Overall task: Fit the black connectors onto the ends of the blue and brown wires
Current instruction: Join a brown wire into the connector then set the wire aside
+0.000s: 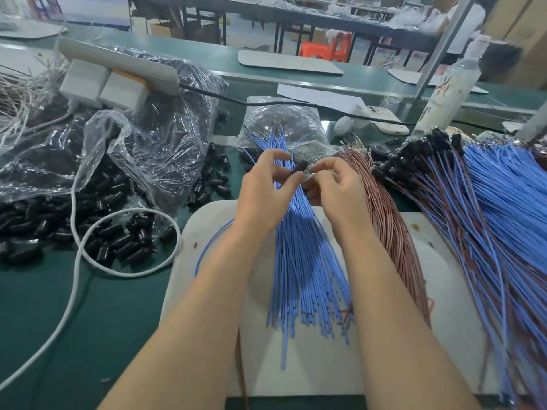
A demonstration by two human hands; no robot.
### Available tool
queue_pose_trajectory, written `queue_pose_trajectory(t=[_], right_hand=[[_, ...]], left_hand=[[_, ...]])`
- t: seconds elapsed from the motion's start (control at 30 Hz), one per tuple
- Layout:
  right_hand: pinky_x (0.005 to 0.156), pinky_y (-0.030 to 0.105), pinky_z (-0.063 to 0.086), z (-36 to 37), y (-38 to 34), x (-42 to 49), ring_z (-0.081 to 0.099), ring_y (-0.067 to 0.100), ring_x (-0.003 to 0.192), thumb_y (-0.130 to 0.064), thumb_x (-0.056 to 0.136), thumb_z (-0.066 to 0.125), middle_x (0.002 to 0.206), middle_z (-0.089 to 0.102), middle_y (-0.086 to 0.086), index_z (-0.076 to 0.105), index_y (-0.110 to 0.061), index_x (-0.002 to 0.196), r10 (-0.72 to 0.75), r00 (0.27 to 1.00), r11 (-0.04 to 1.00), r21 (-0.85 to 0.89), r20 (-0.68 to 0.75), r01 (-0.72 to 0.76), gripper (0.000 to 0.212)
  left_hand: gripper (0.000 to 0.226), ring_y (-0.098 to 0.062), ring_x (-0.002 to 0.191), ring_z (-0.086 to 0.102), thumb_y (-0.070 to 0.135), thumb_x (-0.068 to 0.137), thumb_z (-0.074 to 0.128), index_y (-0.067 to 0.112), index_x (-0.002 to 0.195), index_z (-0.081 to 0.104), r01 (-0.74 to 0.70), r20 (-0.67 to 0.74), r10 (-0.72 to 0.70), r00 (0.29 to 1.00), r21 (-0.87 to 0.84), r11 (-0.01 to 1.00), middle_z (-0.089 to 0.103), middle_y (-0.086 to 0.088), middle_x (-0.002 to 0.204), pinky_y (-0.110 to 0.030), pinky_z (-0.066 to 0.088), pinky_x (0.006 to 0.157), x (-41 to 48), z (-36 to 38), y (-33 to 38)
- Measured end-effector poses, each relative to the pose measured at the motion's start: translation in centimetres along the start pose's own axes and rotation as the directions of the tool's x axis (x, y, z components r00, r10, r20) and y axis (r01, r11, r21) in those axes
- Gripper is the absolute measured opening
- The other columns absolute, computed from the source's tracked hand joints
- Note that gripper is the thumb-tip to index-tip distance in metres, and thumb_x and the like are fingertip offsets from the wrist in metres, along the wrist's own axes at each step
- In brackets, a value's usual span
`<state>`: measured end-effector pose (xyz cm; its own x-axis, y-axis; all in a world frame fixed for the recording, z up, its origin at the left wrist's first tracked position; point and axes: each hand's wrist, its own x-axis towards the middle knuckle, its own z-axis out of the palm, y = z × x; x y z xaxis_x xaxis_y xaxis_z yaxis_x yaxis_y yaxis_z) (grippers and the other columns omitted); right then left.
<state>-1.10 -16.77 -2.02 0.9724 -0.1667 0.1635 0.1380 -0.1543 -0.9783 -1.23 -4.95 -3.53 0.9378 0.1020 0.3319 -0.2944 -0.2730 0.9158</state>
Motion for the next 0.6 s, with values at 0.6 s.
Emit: queue_pose_trajectory(t=[0.6], right_hand=[[0.059, 0.019, 0.04, -0.77, 0.34, 0.51, 0.049, 0.002, 0.057, -0.027, 0.087, 0.067, 0.061, 0.056, -0.012, 0.067, -0.016, 0.084, -0.04, 0.999, 0.997, 0.065, 0.001, 0.04, 0.012]], left_hand=[[0.019, -0.002, 0.053, 0.054, 0.015, 0.095, 0.054, 0.015, 0.08, 0.065, 0.07, 0.247, -0.067, 0.967, -0.004, 0.998, 0.066, 0.006, 0.063, -0.023, 0.047, 0.063, -0.07, -0.46, 0.51]])
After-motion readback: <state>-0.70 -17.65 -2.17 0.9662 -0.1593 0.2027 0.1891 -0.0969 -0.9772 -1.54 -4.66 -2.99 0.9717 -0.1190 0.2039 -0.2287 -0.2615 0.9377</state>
